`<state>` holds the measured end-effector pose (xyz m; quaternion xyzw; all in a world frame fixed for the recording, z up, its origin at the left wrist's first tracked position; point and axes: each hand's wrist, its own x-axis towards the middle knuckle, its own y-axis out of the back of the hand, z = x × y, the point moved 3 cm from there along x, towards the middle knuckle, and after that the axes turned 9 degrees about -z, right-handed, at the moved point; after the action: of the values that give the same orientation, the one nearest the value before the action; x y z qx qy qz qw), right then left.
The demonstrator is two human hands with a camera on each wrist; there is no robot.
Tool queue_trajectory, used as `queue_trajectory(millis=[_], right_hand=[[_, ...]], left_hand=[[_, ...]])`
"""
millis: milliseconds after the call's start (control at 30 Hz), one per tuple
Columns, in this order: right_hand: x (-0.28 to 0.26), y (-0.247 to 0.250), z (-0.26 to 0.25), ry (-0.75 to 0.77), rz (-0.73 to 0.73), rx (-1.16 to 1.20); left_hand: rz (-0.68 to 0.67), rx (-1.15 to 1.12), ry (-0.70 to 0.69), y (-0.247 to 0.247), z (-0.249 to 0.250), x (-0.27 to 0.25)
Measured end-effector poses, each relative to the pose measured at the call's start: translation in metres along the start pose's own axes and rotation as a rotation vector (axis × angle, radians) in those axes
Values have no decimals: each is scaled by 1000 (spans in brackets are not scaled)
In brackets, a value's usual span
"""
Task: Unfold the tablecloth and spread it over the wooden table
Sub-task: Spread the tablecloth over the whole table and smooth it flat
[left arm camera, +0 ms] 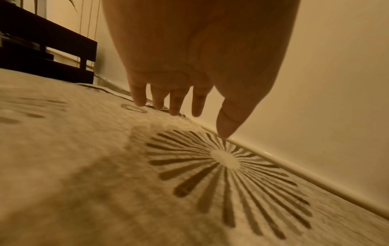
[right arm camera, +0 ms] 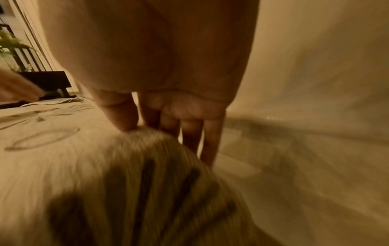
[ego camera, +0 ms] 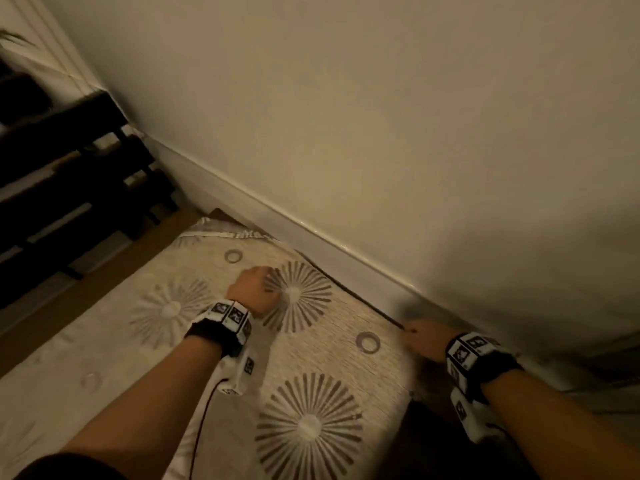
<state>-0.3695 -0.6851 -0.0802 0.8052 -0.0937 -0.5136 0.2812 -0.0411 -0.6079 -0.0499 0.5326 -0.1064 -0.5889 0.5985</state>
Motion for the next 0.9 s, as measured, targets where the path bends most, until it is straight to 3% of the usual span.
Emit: queue_trajectory(millis=[67, 167, 267, 367, 533, 633, 700, 833, 900], right_hand=[[4, 12, -12, -128, -53, -163], [20, 33, -42, -168, -30, -391], [23, 57, -116, -48, 35, -381], [35, 70, -190, 112, 69, -345], [88, 89, -266, 382, 127, -334], [130, 113, -292, 527, 213, -262], [168, 129, -295, 531, 267, -199], [210, 131, -298, 510, 145, -53], [216, 132, -297, 475, 145, -78]], left_hand=[[-51, 8, 26, 9, -21, -17], [4, -49, 91, 27, -54, -38], [95, -105, 90, 48, -77, -52], [93, -156, 99, 56, -90, -60], [147, -250, 114, 68, -100, -45], [242, -335, 153, 74, -101, -23], [319, -461, 174, 74, -99, -7], [384, -762, 230, 72, -95, 23], [371, -763, 230, 74, -93, 38]])
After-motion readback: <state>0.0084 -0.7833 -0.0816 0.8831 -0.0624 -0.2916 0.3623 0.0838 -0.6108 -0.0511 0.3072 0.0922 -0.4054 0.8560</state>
